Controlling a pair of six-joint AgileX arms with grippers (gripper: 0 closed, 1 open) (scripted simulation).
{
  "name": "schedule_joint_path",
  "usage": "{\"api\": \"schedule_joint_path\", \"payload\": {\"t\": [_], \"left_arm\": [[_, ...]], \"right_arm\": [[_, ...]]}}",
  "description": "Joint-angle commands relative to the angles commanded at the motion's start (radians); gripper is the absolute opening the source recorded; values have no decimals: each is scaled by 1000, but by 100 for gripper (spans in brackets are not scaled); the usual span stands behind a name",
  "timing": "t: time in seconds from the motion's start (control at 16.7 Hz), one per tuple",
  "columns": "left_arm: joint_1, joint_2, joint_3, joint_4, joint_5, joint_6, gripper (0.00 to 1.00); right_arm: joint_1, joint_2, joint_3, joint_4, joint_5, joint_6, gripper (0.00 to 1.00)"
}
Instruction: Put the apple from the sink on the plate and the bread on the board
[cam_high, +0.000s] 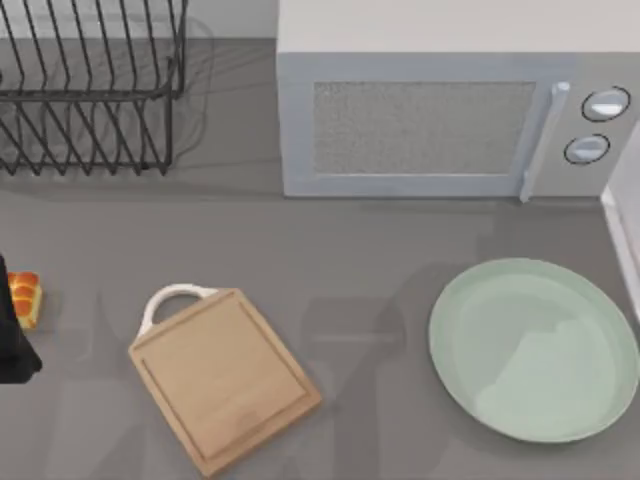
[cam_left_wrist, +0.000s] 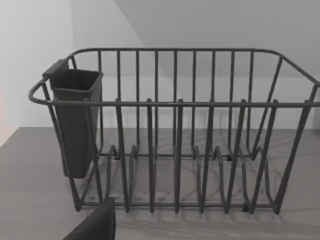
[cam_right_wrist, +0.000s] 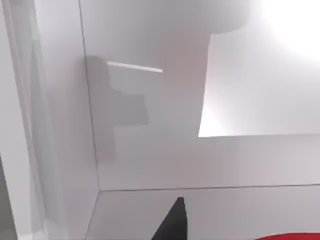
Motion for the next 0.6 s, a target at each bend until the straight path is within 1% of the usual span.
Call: {"api": "schedule_joint_path", "payload": {"t": [0.36, 0.6], "left_arm": [[0, 0, 0, 0, 0, 0, 100], [0, 0, 0, 0, 0, 0, 100]], "right_arm": [[263, -137, -93, -137, 10, 269, 0], [451, -203, -114, -193, 10, 445, 0]]}}
